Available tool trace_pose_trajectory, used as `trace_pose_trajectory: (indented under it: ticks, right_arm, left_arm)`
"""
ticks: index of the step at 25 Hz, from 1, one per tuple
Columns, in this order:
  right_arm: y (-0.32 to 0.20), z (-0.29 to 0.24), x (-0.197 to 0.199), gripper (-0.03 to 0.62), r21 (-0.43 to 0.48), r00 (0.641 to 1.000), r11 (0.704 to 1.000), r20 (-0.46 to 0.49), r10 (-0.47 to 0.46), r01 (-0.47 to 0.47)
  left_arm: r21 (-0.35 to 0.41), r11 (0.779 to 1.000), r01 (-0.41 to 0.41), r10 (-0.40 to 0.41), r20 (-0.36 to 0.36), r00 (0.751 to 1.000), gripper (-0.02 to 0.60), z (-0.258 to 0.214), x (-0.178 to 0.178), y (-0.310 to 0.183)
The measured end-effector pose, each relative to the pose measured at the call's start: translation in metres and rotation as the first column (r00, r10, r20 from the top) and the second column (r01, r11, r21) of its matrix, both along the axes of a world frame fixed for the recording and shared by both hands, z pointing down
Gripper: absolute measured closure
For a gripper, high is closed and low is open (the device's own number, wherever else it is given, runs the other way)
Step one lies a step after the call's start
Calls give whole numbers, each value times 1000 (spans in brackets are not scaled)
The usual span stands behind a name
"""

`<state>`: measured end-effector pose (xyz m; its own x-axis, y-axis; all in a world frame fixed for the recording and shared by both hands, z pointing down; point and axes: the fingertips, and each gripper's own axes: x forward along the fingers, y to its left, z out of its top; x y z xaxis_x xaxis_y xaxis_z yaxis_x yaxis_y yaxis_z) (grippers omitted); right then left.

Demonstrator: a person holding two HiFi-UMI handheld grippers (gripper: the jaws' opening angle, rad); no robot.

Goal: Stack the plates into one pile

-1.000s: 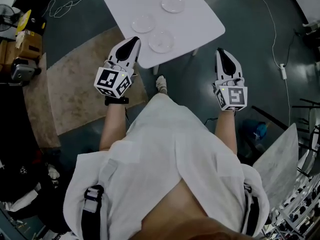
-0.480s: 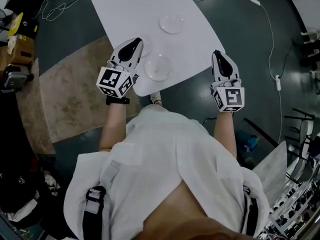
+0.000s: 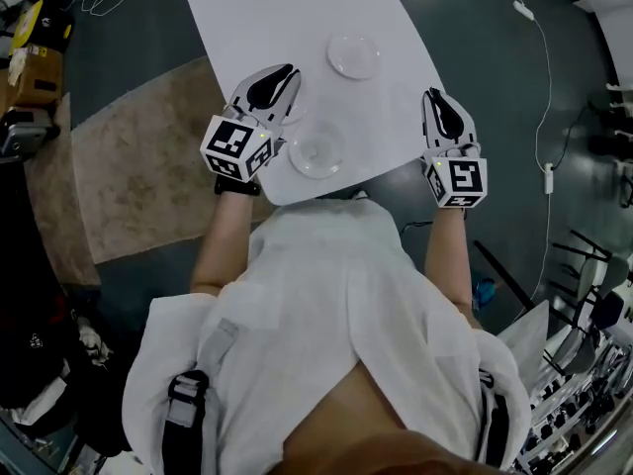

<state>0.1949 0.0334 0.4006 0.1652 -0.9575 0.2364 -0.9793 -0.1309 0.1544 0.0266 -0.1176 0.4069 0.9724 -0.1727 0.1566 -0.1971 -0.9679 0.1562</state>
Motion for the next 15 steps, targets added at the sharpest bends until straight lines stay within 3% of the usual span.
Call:
trace_pose_trajectory:
  ticks: [8, 15]
  right_arm:
    - [-28, 46, 38, 502, -64, 991, 992, 80, -106, 111]
    - [-57, 108, 64, 464, -190, 954, 944, 187, -234, 269]
  left_arm:
    - [-60, 996, 71, -65, 96, 993, 515, 37, 40, 9]
    - [-171, 963, 207, -166, 225, 960, 456, 86, 81, 12]
